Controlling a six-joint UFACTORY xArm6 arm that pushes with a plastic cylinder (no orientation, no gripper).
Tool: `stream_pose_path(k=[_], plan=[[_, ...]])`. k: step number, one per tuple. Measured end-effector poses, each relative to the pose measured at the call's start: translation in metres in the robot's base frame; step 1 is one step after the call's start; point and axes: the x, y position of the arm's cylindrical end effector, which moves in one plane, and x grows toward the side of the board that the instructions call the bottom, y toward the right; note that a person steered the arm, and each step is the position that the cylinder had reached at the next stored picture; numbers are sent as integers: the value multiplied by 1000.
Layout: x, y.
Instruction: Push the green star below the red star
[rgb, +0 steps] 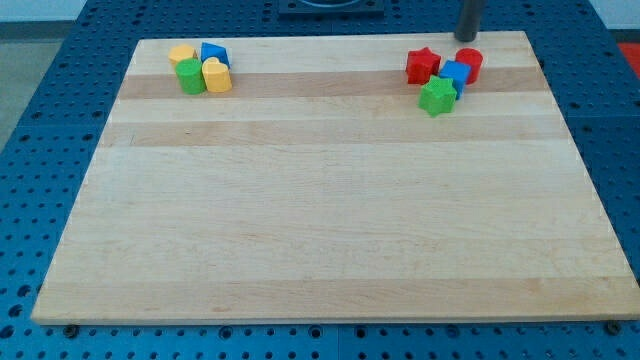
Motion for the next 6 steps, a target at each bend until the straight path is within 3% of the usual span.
stream_pose_path(k=[2,3,5,6], plan=[[22,-9],[69,1],[214,37],[220,36]])
